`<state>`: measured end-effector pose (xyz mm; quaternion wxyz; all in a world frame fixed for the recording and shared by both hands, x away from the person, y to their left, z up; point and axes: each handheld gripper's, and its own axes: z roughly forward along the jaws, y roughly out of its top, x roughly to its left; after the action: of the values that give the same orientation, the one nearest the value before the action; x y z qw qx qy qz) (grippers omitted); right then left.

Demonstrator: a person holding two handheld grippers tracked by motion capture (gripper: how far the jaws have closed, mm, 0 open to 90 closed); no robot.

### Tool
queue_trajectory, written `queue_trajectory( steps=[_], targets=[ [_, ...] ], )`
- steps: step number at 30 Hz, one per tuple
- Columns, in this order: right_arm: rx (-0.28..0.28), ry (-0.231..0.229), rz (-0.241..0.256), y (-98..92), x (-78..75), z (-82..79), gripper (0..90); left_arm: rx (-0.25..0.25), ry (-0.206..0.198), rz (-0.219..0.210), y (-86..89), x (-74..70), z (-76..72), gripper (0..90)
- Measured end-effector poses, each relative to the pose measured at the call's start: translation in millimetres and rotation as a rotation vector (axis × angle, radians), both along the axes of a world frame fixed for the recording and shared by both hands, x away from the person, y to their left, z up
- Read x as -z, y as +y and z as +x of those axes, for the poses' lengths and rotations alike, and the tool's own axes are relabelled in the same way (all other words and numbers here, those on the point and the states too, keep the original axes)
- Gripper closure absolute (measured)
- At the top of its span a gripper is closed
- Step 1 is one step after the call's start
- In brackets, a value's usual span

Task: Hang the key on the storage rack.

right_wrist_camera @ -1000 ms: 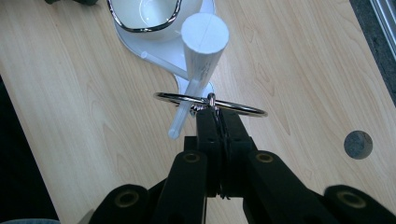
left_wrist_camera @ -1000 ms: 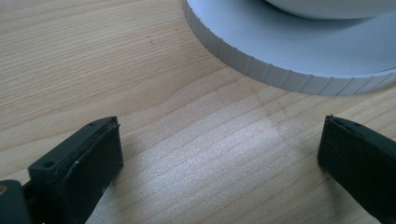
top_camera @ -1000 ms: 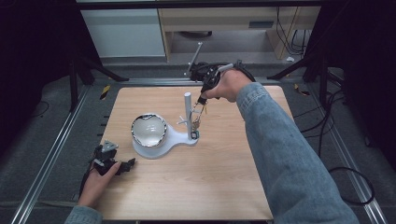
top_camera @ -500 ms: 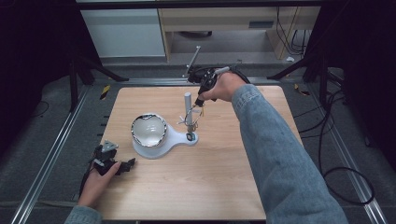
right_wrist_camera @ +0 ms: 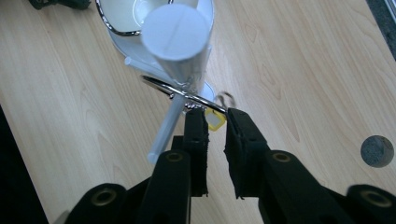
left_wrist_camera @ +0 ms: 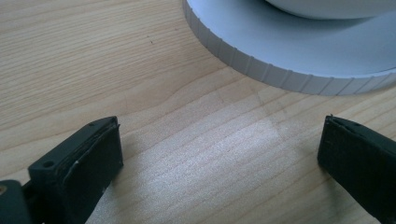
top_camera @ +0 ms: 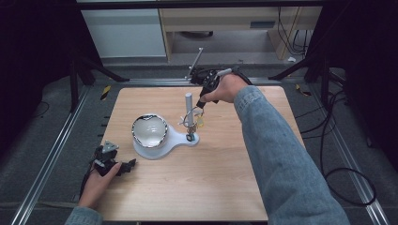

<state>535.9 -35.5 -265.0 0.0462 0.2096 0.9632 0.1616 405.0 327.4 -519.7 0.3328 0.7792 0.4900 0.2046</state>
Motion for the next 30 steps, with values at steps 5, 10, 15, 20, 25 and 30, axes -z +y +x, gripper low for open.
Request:
queue_trajectory(
  steps=[5,10,15,20,25,30],
  targets=[
    [0.020,-0.020,-0.005,-6.3,-1.4,-0.2,69.3,0.001,0.000,0.000,0.0,0.0,0.0,0.0],
    [0.064,-0.056,0.001,-17.1,-2.9,1.1,58.9,0.001,-0.001,0.001,0.1,0.0,0.1,0.0],
    [0.099,-0.098,0.012,-29.9,0.0,1.7,48.9,0.001,0.000,0.000,0.0,0.0,0.1,0.0],
    [0.119,-0.120,0.021,-37.9,4.2,1.1,40.5,0.001,0.000,0.001,0.1,0.0,0.1,0.0],
    [0.152,-0.122,0.046,-44.5,7.9,1.5,32.4,0.002,0.001,0.002,0.1,-0.2,0.3,0.0],
    [0.190,-0.144,0.081,-48.8,13.0,0.3,22.4,0.002,0.001,0.003,0.1,-0.2,0.5,0.0]
  ],
)
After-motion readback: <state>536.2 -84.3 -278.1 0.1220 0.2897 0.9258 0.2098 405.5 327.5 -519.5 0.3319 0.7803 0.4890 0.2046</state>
